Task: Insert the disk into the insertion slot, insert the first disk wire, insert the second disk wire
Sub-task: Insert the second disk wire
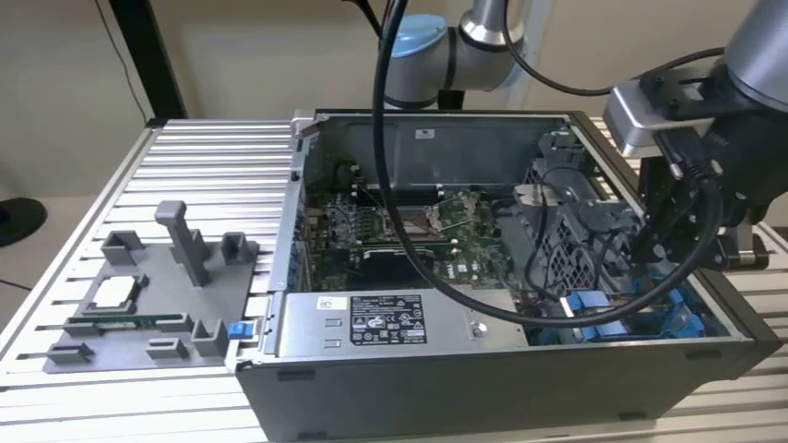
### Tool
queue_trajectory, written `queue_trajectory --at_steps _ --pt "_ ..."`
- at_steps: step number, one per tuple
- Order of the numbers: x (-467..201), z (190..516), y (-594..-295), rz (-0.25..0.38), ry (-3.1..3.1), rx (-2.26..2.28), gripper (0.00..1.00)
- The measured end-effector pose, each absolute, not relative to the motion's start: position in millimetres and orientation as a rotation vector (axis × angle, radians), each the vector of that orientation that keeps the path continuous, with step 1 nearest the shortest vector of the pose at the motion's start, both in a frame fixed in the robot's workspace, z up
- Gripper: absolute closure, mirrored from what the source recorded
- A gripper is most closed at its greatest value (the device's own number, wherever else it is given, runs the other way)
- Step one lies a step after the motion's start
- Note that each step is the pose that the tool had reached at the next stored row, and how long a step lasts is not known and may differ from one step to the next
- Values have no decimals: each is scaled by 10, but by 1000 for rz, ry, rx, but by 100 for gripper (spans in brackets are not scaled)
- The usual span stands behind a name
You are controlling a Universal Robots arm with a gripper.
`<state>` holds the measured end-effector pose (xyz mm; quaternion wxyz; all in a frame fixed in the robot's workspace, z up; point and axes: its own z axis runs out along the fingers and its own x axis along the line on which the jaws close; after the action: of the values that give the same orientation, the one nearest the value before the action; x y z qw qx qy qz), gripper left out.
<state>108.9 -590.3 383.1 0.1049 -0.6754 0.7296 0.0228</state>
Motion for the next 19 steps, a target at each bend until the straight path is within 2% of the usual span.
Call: queue_trajectory --at_steps 13,19 --pt "1054 3608 -5906 46 2136 -1984 100" --pt "1054 3608 -5906 45 2135 -1984 100"
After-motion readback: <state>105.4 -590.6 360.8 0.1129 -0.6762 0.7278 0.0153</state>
